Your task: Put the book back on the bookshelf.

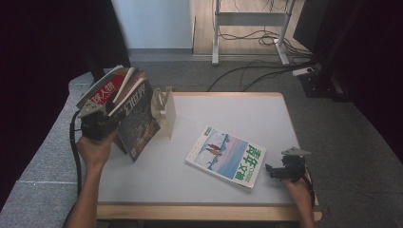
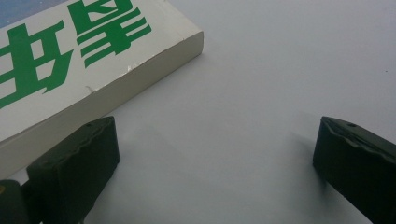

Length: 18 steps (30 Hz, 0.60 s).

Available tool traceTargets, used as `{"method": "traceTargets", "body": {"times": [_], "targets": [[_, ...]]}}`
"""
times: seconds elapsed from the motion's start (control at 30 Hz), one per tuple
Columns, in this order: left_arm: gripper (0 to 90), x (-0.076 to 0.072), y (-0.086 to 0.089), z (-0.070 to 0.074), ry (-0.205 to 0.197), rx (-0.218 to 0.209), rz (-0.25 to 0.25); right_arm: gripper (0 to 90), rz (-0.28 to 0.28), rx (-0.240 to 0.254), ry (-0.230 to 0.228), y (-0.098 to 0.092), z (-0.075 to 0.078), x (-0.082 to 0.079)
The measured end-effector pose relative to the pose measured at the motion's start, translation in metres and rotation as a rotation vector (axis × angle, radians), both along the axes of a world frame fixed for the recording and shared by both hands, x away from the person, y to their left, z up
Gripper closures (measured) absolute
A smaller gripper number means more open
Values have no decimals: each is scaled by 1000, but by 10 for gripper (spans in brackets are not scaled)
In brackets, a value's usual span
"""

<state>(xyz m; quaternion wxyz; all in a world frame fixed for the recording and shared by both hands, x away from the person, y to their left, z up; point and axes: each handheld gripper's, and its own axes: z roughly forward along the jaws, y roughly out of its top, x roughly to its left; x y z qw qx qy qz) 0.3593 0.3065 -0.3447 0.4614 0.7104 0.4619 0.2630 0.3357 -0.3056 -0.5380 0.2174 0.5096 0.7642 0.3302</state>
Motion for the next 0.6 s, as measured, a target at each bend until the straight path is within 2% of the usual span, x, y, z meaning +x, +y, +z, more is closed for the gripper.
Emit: {"method": "traceTargets", "body": {"times": [0.1,0.17,0.23,0.47,0.6], "targets": [[788,2,2,1,42,2,-15,0,0,0,0,0,0,0],[798,2,2,2,51,22,0,0,0,0,0,0,0,0],[821,2,1,3,49,36,18,0,0,0,0,0,0,0],[830,7,2,5,23,7,56,0,0,0,0,0,0,0],[830,9,1,10,12,9,70,0,0,0,0,0,0,0]]}}
